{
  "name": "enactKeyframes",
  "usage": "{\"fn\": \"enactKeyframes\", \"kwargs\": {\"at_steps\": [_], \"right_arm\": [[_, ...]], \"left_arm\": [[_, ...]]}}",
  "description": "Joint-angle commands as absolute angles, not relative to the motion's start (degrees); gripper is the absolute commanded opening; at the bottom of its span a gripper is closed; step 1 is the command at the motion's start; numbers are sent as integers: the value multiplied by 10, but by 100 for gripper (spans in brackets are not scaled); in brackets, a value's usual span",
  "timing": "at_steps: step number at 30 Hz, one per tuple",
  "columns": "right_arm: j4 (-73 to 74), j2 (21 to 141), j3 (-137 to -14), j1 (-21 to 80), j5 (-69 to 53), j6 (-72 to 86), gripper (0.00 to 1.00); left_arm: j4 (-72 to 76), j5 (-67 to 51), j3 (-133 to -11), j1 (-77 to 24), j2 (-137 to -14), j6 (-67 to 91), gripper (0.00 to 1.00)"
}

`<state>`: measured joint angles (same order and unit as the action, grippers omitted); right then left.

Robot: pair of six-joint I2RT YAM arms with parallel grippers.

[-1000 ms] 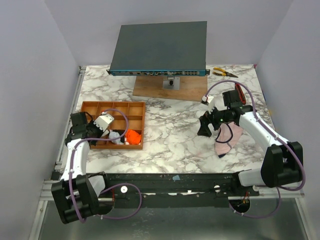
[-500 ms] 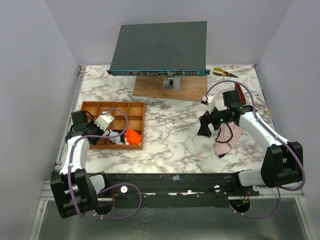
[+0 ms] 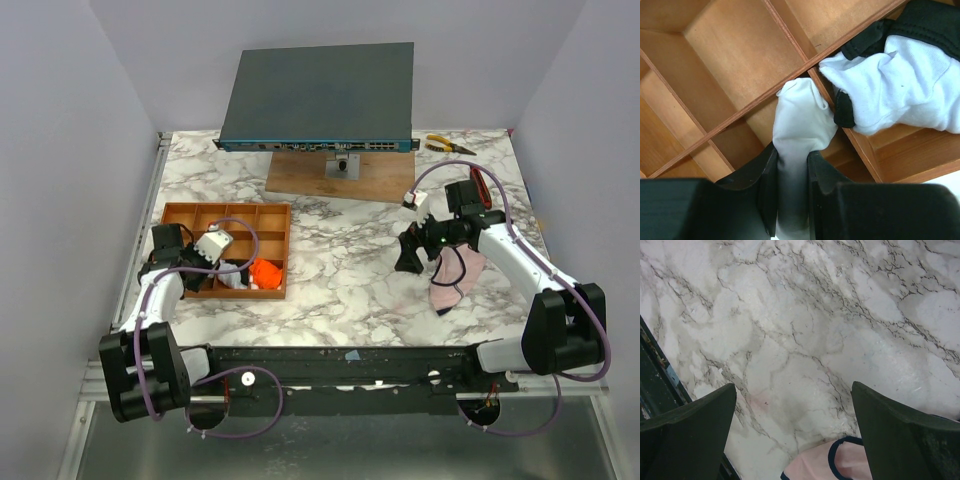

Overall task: Roll the underwear
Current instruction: Place the underwear in the storage box.

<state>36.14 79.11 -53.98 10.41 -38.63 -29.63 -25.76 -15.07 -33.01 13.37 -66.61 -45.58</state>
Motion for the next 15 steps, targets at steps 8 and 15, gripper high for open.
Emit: {"fn": "enactKeyframes", "kwargs": {"at_steps": [8, 15], "right_arm": [[370, 795, -531, 106, -381, -304, 100], [372, 798, -532, 106, -382, -306, 100]], "left_arm": [[-276, -157, -345, 141, -632, -471, 0], [-391, -217, -414, 175, -595, -585, 0]]}}
